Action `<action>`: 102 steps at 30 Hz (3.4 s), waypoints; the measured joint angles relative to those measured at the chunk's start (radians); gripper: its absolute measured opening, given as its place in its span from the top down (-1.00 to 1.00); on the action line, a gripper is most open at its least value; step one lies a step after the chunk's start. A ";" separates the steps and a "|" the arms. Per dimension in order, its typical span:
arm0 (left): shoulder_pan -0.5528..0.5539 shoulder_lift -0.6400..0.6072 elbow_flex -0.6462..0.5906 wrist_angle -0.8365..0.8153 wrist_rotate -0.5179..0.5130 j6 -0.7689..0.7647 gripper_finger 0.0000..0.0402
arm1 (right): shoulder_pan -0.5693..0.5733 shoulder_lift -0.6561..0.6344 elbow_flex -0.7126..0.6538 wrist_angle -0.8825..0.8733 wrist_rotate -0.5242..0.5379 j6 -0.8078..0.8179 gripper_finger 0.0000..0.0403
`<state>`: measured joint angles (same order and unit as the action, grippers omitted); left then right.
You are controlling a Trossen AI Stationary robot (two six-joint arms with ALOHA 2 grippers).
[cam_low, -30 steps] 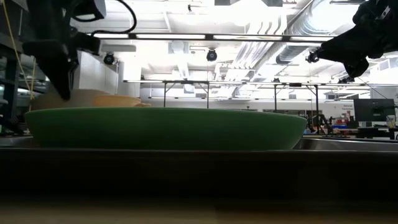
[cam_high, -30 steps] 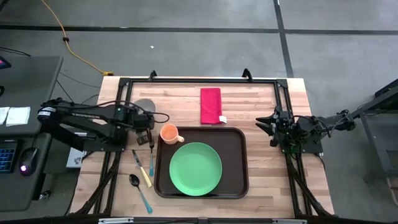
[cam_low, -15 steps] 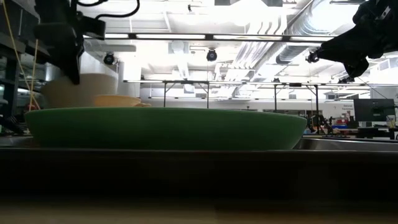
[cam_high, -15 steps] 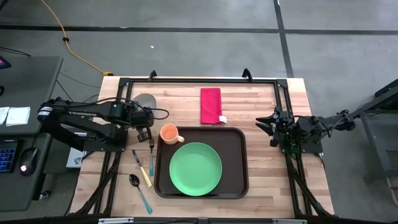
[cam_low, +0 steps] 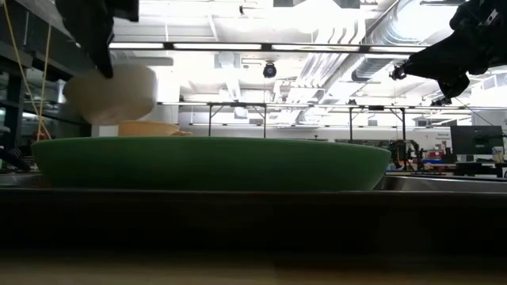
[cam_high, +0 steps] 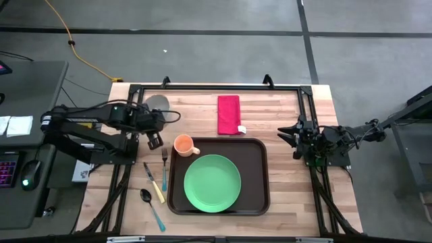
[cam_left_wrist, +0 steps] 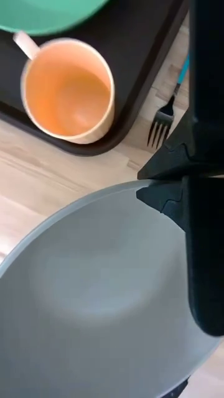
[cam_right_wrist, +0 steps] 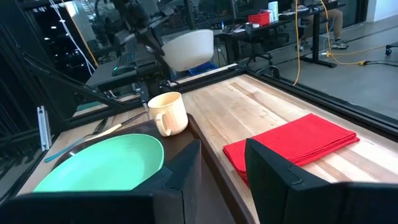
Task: Set up tray
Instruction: Put the gray bowl on the green plate
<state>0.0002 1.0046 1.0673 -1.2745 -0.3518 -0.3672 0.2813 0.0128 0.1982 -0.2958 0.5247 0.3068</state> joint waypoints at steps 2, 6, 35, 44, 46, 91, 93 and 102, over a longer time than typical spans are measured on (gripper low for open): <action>0.000 0.001 0.032 -0.015 -0.004 0.000 0.91 | 0.000 0.000 0.000 0.000 0.000 -0.001 0.49; 0.000 0.013 0.083 -0.015 -0.021 0.021 0.91 | 0.000 0.000 0.000 0.000 0.000 0.002 0.49; 0.000 0.402 0.507 -0.037 0.089 0.259 0.92 | 0.000 0.000 0.000 0.006 0.000 -0.001 0.49; 0.000 0.428 0.539 -0.025 0.123 0.276 0.92 | 0.000 0.000 0.000 0.007 0.000 -0.001 0.49; -0.001 0.428 0.539 -0.020 0.133 0.272 0.92 | 0.000 0.000 0.000 0.007 0.000 -0.001 0.49; -0.286 0.759 0.909 -0.073 0.138 0.175 0.92 | 0.000 0.019 0.000 0.008 0.029 0.004 0.49; -0.291 0.781 0.935 -0.072 0.139 0.177 0.92 | 0.000 0.020 0.000 0.007 0.025 0.003 0.49; -0.303 0.809 0.962 -0.089 0.149 0.151 0.92 | 0.000 0.020 0.000 0.008 0.025 -0.001 0.49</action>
<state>-0.3023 1.8141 2.0293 -1.3630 -0.2030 -0.2166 0.2813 0.0330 0.1982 -0.2882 0.5495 0.3061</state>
